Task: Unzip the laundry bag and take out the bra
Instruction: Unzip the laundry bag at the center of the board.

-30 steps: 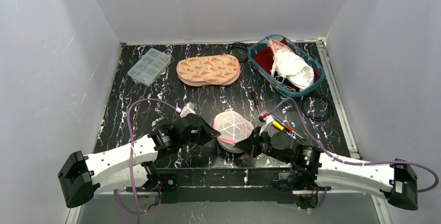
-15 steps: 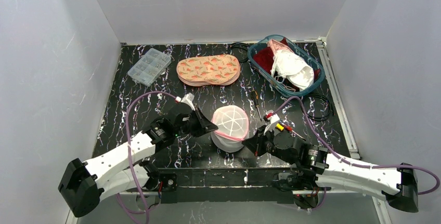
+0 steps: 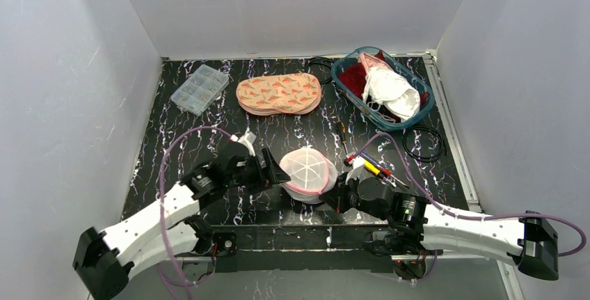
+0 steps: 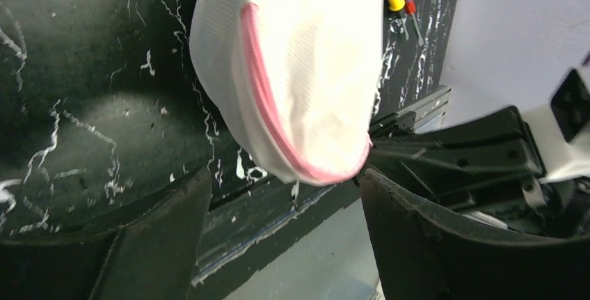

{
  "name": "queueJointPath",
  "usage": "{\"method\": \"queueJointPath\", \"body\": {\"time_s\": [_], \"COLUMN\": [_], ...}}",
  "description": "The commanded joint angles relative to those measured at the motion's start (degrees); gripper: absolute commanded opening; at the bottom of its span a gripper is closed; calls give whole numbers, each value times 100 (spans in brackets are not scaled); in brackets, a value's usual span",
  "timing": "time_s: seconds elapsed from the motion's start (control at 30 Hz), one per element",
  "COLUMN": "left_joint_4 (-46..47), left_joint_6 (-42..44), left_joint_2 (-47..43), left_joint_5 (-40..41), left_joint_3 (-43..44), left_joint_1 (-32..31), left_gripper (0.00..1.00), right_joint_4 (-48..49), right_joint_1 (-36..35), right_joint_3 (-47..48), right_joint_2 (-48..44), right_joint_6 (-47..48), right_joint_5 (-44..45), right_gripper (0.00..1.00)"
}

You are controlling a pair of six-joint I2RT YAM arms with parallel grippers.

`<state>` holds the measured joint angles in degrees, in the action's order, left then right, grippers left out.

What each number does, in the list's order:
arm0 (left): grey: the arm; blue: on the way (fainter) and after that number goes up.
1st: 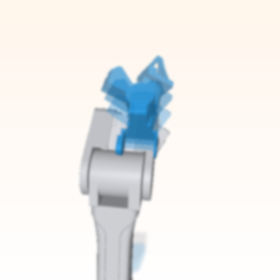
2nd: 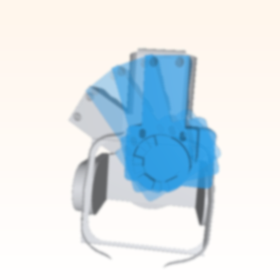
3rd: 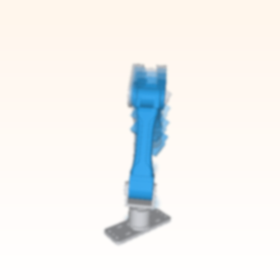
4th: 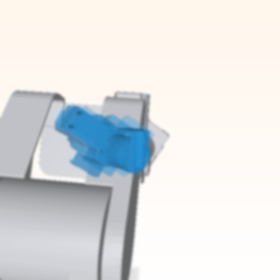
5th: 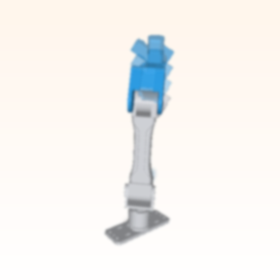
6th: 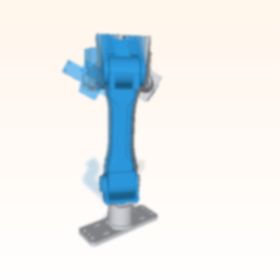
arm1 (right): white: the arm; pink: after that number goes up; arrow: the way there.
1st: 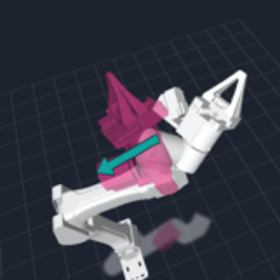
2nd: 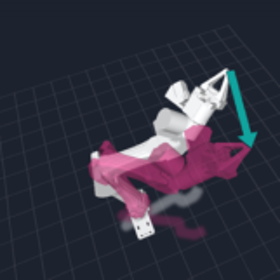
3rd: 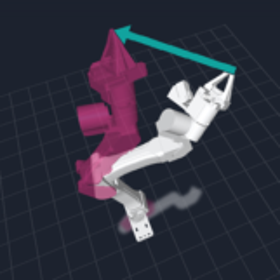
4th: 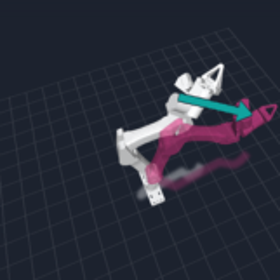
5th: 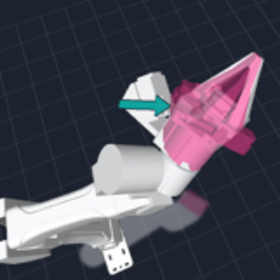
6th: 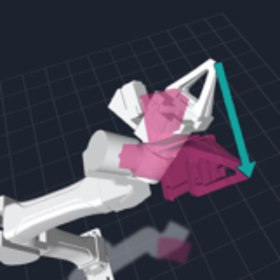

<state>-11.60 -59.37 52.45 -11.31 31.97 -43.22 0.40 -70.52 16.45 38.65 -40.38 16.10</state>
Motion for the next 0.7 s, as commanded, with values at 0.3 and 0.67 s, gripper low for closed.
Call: {"method": "queueJointPath", "body": {"time_s": [0.3, 0.67], "left_joint_4": [-1322, -339], "left_joint_6": [-835, -1054], "left_joint_2": [-1216, 233], "left_joint_5": [703, 1322], "left_joint_3": [489, 689], "left_joint_1": [-718, -1272], "left_gripper": [77, 63], "right_joint_4": [1541, 1969], "right_joint_1": [-60, -449], "right_joint_3": [252, 484], "right_joint_2": [809, 1429], "right_joint_6": [-201, -129], "right_joint_5": [-612, -534], "right_gripper": [1, 1]}}
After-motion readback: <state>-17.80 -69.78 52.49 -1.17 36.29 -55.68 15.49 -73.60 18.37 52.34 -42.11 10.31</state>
